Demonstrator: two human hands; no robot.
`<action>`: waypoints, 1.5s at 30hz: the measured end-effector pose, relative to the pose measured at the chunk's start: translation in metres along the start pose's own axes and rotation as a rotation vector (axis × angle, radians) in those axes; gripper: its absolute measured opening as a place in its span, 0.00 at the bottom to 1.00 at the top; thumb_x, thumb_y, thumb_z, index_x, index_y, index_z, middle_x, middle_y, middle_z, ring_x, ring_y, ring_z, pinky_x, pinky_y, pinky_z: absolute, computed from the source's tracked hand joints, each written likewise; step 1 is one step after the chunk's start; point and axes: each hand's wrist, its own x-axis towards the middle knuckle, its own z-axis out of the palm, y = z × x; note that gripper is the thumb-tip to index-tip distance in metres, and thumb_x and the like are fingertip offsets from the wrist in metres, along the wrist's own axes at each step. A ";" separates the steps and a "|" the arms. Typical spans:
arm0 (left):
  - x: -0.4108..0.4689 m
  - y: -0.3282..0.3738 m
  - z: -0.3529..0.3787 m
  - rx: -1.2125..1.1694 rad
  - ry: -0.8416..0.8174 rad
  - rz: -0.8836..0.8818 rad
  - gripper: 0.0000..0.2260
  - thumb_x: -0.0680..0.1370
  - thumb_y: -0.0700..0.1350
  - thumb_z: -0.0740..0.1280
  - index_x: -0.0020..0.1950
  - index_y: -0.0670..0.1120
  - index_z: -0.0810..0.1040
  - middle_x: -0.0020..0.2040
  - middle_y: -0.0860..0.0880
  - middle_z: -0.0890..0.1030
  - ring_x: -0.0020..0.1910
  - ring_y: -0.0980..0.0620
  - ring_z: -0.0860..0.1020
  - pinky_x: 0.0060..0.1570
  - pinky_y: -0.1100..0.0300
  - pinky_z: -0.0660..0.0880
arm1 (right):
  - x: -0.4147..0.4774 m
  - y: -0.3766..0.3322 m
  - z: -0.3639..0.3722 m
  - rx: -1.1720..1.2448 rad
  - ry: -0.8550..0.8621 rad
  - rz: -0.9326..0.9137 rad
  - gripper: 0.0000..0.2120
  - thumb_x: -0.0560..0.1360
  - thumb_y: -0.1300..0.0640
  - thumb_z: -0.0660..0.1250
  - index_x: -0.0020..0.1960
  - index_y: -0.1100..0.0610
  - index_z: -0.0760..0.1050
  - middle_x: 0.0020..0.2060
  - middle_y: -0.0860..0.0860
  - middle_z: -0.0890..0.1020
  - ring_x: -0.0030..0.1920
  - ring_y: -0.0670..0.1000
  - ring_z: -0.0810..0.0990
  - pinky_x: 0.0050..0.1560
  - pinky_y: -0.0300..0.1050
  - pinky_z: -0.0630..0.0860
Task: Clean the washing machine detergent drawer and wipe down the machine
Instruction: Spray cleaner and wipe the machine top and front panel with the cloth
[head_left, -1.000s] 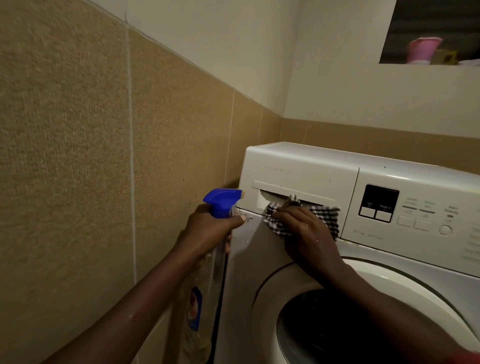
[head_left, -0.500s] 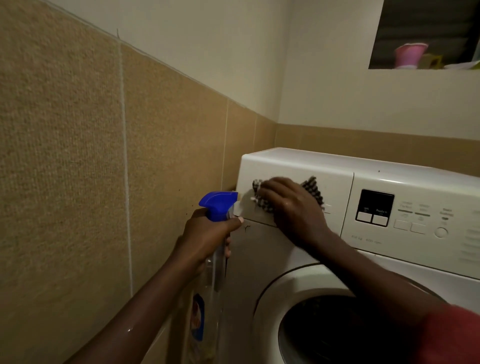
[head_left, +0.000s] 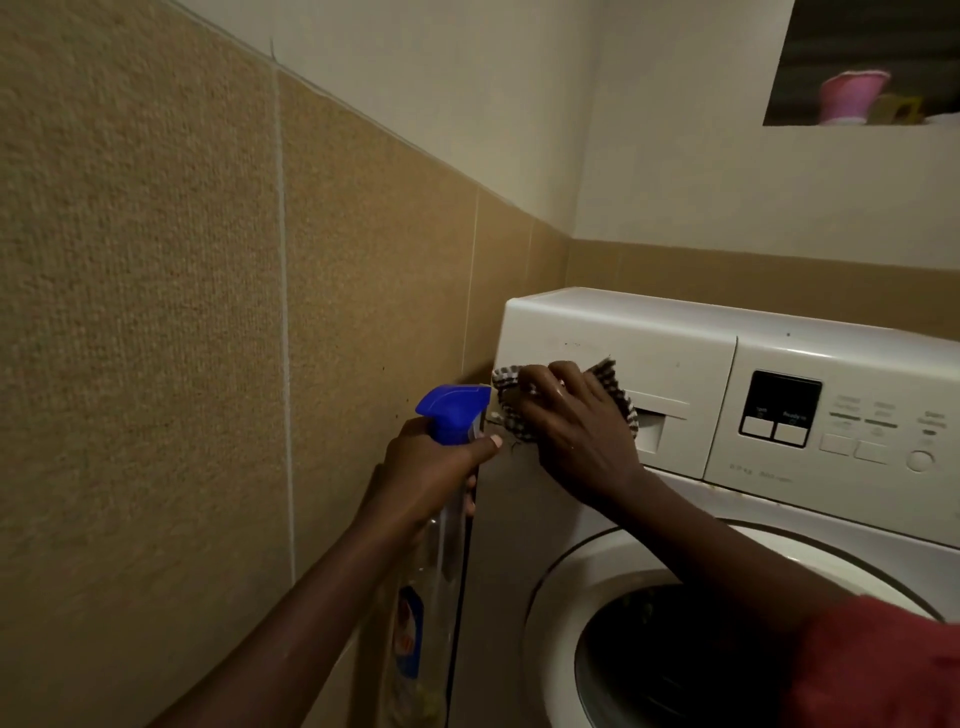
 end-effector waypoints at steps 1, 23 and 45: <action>0.001 0.001 -0.001 0.003 0.001 0.003 0.11 0.74 0.48 0.73 0.52 0.44 0.77 0.32 0.48 0.78 0.28 0.52 0.78 0.32 0.58 0.77 | 0.006 -0.001 0.001 0.036 -0.008 0.000 0.21 0.68 0.62 0.69 0.61 0.56 0.76 0.61 0.54 0.74 0.58 0.57 0.70 0.50 0.50 0.73; 0.000 -0.004 0.000 -0.016 0.032 0.044 0.16 0.73 0.55 0.72 0.48 0.44 0.78 0.29 0.48 0.78 0.27 0.50 0.78 0.37 0.53 0.80 | 0.022 0.017 -0.022 -0.040 -0.053 -0.027 0.22 0.70 0.58 0.69 0.64 0.56 0.76 0.63 0.53 0.78 0.61 0.58 0.72 0.54 0.52 0.73; 0.001 0.002 0.006 -0.043 0.013 0.014 0.14 0.73 0.53 0.73 0.48 0.44 0.77 0.29 0.50 0.77 0.26 0.53 0.77 0.30 0.59 0.76 | 0.010 0.018 -0.026 -0.006 -0.072 -0.056 0.23 0.68 0.59 0.71 0.63 0.59 0.76 0.60 0.55 0.79 0.59 0.58 0.76 0.52 0.53 0.76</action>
